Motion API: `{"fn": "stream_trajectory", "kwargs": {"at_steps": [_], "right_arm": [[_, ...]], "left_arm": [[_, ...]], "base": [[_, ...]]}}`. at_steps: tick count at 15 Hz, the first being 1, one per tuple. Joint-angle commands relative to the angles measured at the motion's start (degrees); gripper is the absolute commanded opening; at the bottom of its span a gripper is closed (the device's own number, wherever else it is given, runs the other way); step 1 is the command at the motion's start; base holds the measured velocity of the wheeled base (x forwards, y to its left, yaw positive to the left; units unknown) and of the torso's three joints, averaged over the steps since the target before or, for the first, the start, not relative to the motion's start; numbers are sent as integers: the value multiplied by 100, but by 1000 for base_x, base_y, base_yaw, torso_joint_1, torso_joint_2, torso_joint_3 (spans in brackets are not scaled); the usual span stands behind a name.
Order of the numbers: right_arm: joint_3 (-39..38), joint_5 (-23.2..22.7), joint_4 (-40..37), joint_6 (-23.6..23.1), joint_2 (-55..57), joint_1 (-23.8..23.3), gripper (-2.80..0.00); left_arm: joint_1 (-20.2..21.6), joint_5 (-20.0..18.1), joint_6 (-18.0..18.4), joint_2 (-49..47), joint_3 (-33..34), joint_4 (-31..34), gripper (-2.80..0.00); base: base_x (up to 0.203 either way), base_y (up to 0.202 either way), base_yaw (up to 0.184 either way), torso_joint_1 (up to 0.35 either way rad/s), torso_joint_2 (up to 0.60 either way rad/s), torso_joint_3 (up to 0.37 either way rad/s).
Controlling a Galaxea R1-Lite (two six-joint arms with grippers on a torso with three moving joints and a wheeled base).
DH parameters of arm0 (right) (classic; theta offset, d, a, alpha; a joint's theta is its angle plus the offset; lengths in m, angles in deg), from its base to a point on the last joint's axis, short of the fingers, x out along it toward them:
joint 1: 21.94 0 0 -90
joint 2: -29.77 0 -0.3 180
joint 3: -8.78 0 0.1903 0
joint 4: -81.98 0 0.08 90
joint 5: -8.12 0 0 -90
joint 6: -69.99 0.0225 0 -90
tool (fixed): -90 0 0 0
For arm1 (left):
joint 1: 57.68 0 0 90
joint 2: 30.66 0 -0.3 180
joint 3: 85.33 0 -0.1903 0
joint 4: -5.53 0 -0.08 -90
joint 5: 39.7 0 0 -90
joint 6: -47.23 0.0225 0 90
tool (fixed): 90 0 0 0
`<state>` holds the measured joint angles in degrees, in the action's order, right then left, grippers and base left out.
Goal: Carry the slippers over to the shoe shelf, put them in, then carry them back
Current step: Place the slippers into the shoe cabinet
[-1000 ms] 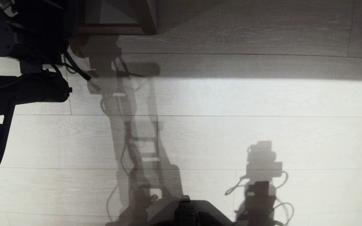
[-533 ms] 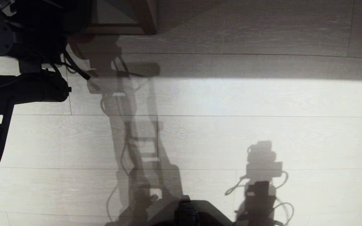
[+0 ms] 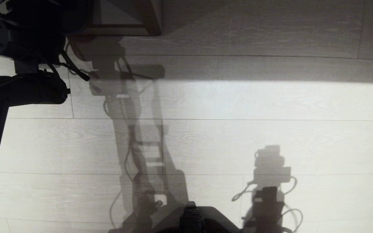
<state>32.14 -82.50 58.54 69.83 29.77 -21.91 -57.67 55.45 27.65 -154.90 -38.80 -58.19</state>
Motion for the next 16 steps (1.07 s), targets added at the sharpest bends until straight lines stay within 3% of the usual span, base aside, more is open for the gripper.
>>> {"fn": "stream_trajectory", "kwargs": {"at_steps": [1, 6, 12, 16], "right_arm": [[0, -8, -1, -2, -9, -2, -280], [0, 1, -1, -2, -9, -2, -280], [0, 1, -1, -2, -9, -2, -280], [0, -8, -1, -2, -9, 6, -280]], "left_arm": [[139, -44, -221, 342, 200, 339, 0], [297, -409, -679, 761, 631, 851, 0], [334, -440, -730, 1012, 944, 1187, 0], [372, -772, -860, 1255, 1243, 1558, 0]], "base": [[0, 0, 0, 0, 0, 0], [0, 0, 0, 0, 0, 0], [0, 0, 0, 0, 0, 0], [0, 0, 0, 0, 0, 0]]}}
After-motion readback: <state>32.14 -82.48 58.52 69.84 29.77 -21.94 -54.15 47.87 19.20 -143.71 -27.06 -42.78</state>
